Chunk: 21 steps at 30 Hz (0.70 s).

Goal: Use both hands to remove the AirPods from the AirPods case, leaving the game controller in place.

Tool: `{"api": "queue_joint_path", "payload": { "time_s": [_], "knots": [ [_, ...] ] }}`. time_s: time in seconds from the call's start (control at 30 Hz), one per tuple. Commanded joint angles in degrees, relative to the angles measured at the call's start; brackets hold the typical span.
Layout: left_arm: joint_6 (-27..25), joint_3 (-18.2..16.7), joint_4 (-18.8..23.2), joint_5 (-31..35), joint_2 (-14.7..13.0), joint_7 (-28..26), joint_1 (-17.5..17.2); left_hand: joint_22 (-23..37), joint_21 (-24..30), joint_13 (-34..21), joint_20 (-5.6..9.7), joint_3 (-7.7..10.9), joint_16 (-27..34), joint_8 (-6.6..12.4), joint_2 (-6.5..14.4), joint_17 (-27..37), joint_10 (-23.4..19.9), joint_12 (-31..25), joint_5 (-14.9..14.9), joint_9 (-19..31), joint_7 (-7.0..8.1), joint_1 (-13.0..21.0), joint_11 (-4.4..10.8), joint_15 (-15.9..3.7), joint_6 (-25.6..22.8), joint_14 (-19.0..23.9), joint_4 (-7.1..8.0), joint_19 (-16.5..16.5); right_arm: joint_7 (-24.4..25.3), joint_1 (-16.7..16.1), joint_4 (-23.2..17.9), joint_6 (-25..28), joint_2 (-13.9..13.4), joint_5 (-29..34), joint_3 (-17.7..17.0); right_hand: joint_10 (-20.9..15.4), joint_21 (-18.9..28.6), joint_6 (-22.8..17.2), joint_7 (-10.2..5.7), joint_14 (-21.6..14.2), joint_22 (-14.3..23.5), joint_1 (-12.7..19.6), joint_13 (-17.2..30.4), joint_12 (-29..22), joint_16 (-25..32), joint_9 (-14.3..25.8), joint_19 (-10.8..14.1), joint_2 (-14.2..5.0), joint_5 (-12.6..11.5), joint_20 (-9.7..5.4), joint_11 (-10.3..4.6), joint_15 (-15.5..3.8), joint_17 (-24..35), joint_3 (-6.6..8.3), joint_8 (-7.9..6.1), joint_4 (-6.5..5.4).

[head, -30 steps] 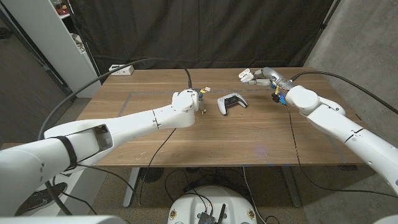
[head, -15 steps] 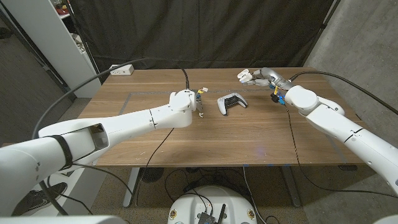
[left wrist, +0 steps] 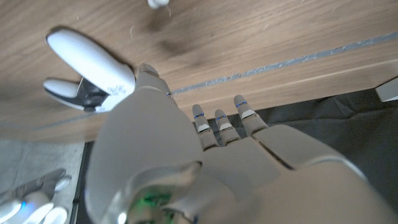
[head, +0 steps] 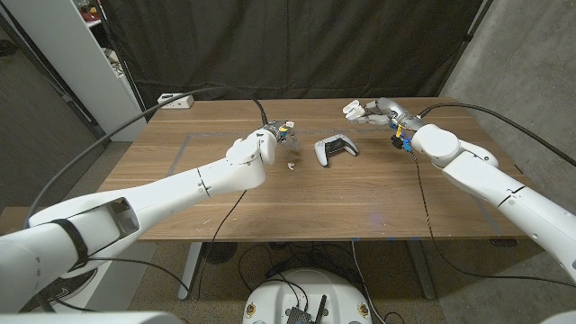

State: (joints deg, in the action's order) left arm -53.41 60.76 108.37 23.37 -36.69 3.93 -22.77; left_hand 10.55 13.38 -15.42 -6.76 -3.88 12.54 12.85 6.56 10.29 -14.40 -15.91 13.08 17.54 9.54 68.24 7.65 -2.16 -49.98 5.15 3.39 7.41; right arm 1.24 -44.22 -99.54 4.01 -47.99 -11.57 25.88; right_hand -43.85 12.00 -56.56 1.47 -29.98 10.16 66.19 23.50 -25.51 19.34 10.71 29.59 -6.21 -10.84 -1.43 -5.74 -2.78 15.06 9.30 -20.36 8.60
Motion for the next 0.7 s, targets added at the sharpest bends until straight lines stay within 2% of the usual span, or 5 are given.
{"api": "queue_joint_path", "payload": {
  "time_s": [0.03,0.23,0.37,0.63,0.7],
  "knots": [
    [25.6,-12.1,-1.2,-3.4,0.6,-20.3,-11.1,0.3,0.5,0.0,0.17,-0.65,0.3,0.12,-0.3,0.2,-0.9,-0.5,0.1,0.0,0.66,-0.8,0.11,-2.40,-0.1,1.0,-0.13,0.8,0.5,-0.1,-0.2,0.2,0.2,0.2,-0.2,-0.4,0.0,-4.7,-2.91,-0.5,0.2,0.0,0.2,-0.4,0.1,12.8,-0.2,-0.67,-0.3,-0.11,-0.35,-9.79,0.1,0.57,-0.36,-0.02],
    [32.9,-14.8,-2.8,-4.3,2.3,-21.9,-12.8,0.3,0.4,0.0,0.28,-0.88,0.1,-0.69,-0.3,0.3,-0.4,-0.3,0.2,-0.2,1.41,-1.2,0.04,-2.38,1.5,1.2,-0.07,1.1,-0.2,0.2,-0.5,1.1,0.3,-0.5,-0.1,-0.5,0.0,-4.8,-2.83,-0.3,0.2,-0.1,0.1,-0.4,0.0,12.9,-0.3,-0.74,-0.3,0.01,-0.25,-9.22,0.2,0.58,-0.35,-0.08],
    [35.9,-15.7,-3.4,-3.9,3.3,-22.2,-13.3,0.3,0.4,-0.1,0.33,-0.99,-0.1,-0.76,-0.3,0.3,-0.3,-0.2,0.3,-0.3,1.60,-1.5,-0.07,-2.25,1.6,1.1,0.03,1.1,-0.9,0.4,-0.4,1.5,0.6,-2.0,-0.4,0.1,0.1,-5.3,-1.84,0.2,0.2,0.2,0.0,-0.1,-0.2,13.0,-0.1,-0.77,-0.3,0.22,0.31,-8.29,0.3,0.68,-0.52,0.07],
    [44.6,-17.3,-6.8,-3.8,6.0,-24.8,-13.7,0.3,0.3,-0.1,0.23,-1.18,-0.2,-0.88,-0.3,0.4,-0.1,-0.2,0.4,-0.5,2.50,-1.9,-0.10,-2.12,1.7,1.2,0.11,1.1,-2.3,0.4,0.2,3.5,1.2,-6.6,-1.4,3.4,0.3,-6.0,-0.35,1.1,0.2,0.6,-0.3,1.4,-0.2,13.1,0.3,-0.90,-0.2,0.31,1.89,-7.21,0.7,0.85,-0.56,0.21],
    [47.1,-17.6,-7.9,-4.2,6.9,-25.3,-13.6,0.4,0.2,-0.1,0.28,-1.20,-0.3,-0.75,-0.2,0.4,-0.1,-0.1,0.4,-0.6,2.72,-2.0,0.31,-2.14,1.3,1.3,0.10,1.1,-2.1,0.3,0.2,3.4,1.2,-6.8,-1.4,4.6,0.3,-6.0,0.11,1.6,0.2,0.7,-0.5,2.0,-0.3,13.0,0.3,-0.99,-0.2,0.37,2.18,-6.75,0.9,0.90,-0.45,0.19]
  ]
}}
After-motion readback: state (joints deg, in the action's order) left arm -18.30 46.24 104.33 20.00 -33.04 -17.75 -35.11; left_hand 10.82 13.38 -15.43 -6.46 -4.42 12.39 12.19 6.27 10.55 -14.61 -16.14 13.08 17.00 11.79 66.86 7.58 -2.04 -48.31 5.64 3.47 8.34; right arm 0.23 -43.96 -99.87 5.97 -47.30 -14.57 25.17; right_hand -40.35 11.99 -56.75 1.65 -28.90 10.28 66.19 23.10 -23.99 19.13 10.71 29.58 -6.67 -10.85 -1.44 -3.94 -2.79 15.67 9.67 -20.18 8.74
